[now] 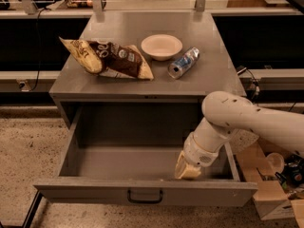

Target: Open top drawer

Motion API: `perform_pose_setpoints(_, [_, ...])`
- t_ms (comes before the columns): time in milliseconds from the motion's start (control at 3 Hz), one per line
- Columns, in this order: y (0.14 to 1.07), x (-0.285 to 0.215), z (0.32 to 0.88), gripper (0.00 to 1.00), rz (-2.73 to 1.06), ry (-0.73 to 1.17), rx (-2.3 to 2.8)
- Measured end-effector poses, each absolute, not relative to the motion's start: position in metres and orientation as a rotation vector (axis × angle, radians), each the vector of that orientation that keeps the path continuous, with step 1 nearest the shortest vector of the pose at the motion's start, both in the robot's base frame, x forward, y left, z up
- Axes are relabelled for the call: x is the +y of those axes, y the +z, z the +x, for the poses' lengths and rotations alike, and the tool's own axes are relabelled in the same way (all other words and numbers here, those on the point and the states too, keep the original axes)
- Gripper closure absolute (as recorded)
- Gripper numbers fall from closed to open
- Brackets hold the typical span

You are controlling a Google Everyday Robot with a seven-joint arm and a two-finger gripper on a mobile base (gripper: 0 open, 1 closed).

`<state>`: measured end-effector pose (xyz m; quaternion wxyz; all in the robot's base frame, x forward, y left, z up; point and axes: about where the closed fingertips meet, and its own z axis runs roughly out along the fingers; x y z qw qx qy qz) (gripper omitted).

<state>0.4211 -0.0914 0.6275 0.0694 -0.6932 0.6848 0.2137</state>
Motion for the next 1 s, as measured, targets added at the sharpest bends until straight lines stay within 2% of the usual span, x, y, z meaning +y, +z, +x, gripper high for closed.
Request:
perform_pose_setpoints(667, [0.65, -0.067, 0.399, 1.0, -2.1, 0.815, 1.935])
perform_pose_setpoints(1000, [0.669, -0.068, 0.405, 1.0, -2.055, 0.747, 1.875])
